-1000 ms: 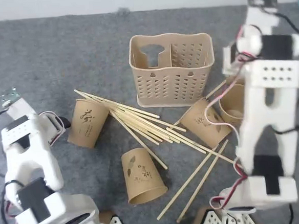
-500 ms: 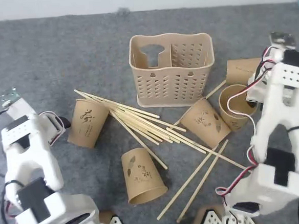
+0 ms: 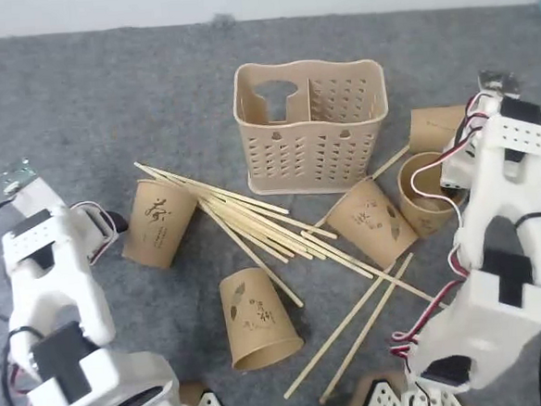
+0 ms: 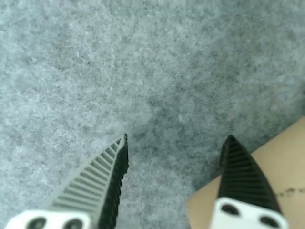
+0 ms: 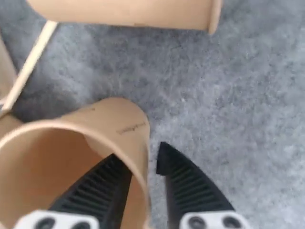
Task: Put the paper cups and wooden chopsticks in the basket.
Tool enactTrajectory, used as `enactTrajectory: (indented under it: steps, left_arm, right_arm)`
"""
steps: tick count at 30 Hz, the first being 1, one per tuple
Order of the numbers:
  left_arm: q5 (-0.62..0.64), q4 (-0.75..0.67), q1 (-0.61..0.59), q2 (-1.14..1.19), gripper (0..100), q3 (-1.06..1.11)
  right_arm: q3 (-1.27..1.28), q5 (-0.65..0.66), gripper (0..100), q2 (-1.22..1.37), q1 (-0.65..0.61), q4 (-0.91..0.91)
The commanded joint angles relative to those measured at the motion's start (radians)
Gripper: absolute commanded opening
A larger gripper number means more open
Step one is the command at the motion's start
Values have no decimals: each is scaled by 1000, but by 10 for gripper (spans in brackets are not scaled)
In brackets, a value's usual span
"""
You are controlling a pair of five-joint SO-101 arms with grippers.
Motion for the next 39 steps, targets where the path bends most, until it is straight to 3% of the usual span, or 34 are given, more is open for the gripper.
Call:
enactTrajectory:
  steps: [1,7,17,23,31,35,39]
  left_arm:
    - [8,-18,3,0,297,-39]
    - [8,-18,3,0,297,-39]
    - [8,-18,3,0,297,-39]
    - [8,-18,3,0,297,-39]
    - [8,-17,3,0,297,-39]
    - [8,-17,3,0,297,-39]
    - [8,-17,2,0,297,-39]
  right_arm:
    - [-11,12,13,-12,-5,-18]
    - [-11,12,8,-105,-5,39]
    - [-18,8,7,-483,-15,111]
    - [-288,-64,7,-545,-25,208]
    - [-746,-222,7,-466,-328,338]
    - [-832,-253,7,-398,-464,298]
    - [-842,-265,7,-298,-498,288]
